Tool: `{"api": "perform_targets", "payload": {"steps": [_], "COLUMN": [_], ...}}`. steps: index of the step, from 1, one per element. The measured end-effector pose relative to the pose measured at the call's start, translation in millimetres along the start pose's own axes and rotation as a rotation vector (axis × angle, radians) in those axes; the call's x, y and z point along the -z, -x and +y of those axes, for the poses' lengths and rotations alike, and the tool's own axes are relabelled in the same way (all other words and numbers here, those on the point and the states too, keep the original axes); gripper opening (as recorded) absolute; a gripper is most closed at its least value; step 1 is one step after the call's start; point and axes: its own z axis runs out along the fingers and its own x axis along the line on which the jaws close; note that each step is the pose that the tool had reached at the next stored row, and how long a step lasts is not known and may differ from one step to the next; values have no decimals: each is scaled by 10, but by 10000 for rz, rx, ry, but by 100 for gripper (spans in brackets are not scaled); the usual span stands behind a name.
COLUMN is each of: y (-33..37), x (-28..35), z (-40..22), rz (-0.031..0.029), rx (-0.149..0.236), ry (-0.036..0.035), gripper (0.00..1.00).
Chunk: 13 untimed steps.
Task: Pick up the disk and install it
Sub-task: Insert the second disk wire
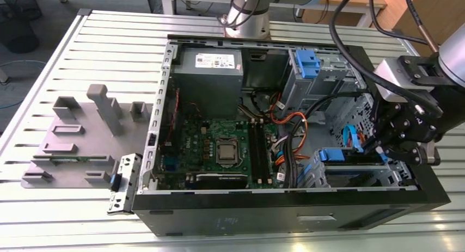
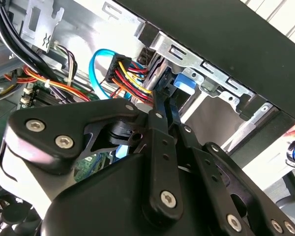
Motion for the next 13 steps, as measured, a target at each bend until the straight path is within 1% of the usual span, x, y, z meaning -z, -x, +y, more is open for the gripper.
{"api": "perform_targets", "payload": {"steps": [7, 13], "y": [-1, -1], "x": [-19, -25], "z": [-1, -1], "rz": [15, 2], "rx": [0, 0], "ry": [0, 0], "gripper": [16, 16]}}
